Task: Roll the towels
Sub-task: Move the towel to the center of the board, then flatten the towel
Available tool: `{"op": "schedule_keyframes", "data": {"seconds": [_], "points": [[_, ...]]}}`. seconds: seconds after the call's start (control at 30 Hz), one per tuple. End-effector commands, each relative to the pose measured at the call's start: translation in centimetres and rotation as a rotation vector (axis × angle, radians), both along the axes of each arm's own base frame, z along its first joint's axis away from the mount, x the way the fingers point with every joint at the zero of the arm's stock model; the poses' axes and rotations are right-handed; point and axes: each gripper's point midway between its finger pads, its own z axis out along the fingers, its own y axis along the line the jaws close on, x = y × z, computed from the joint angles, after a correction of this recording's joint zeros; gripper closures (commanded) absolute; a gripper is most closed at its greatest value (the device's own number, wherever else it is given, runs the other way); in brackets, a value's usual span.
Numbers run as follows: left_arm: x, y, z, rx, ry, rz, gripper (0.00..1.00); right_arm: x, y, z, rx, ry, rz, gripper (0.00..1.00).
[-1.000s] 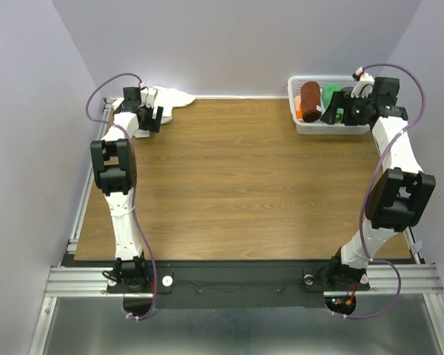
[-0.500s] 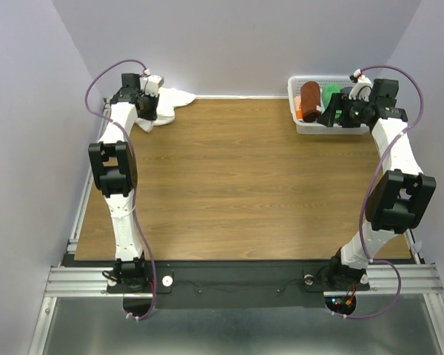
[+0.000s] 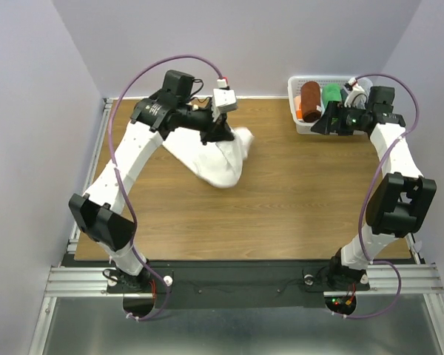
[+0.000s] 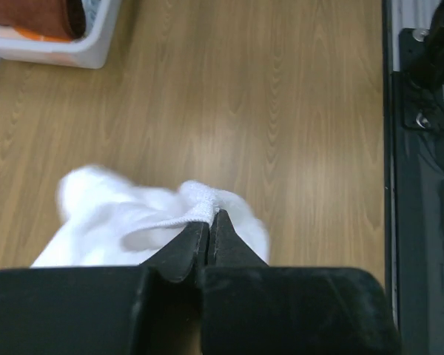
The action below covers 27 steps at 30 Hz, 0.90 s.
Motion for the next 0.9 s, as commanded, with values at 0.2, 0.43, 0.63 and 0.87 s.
{"op": "schedule_keyframes", "data": {"seconds": [0.2, 0.43, 0.63, 0.87], "points": [[-7.1, 5.7, -13.5, 0.252, 0.311, -0.185, 0.89, -3.2, 4.3, -0.3, 0.015, 0.009, 0.180, 0.15], [-13.6, 4.1, -16.2, 0.320, 0.261, -0.358, 0.94, -5.1, 8.3, -4.5, -0.004, 0.114, 0.284, 0.23], [-19.4, 6.9, -21.4, 0.539, 0.217, -0.509, 0.97, -4.6, 10.5, -7.5, -0.092, 0.148, 0.348, 0.24], [-20.9, 8.5, -23.0, 0.640, 0.159, -0.528, 1.00, -2.6, 15.4, -13.6, -0.178, 0.230, 0.452, 0.42]]}}
